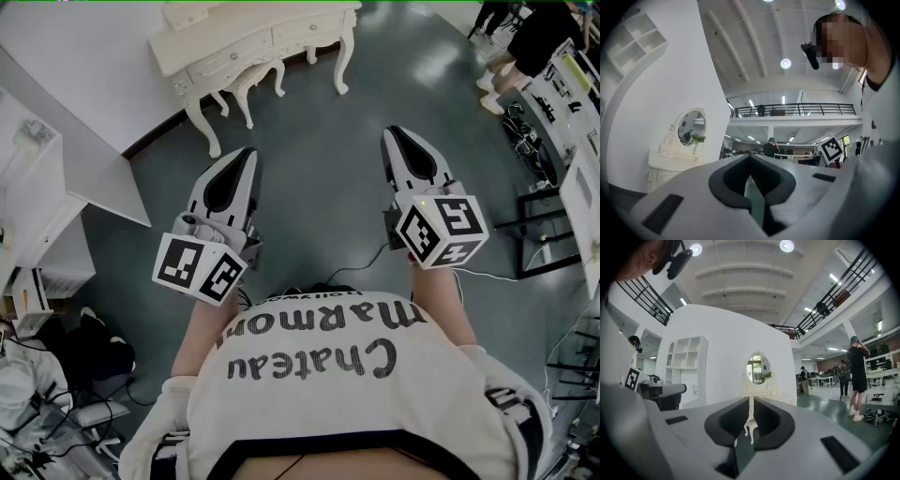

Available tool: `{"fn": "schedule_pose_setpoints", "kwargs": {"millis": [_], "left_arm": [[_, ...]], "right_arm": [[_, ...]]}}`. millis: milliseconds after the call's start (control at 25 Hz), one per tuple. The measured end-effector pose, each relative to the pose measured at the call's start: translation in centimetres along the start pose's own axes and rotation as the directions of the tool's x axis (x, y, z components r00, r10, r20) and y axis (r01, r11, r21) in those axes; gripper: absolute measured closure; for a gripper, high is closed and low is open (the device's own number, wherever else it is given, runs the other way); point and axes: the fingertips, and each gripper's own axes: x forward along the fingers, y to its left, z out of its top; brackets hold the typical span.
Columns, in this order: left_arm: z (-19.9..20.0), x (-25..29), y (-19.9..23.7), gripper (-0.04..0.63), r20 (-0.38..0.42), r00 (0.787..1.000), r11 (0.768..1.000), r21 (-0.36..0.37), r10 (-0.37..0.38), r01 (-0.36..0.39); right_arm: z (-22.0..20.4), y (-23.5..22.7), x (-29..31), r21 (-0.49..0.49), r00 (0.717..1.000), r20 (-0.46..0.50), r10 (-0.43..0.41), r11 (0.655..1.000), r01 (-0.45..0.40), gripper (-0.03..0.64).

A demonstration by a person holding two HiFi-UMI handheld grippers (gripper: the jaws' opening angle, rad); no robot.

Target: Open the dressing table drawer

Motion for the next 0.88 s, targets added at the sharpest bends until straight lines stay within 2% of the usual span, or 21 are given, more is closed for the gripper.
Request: {"fn": "schedule_pose_setpoints", "kwargs": {"millis": [400,640,880], "left_arm": [[1.1,-0.6,3.1,0.572,0.005,1.0,1.0,0.005,-0.016,0.016],[-0.9,-0.7,6.0,0.572,-0.054,0.998,0.998,-0.069,-0.014,0.01],[-1.3,1.2,8.4,0.572,-0.043,0.999,0.993,-0.116,-0.023,0.017]], "right_arm": [[0.4,1.7,2.3,0.018,1.0,0.014,-0.014,1.0,0.014,0.569],[-0.5,3.8,4.0,0.064,1.0,0.025,0.008,0.998,-0.01,0.569],[-1.7,1.7,6.7,0.066,0.999,-0.038,-0.031,0.997,0.033,0.569]]}}
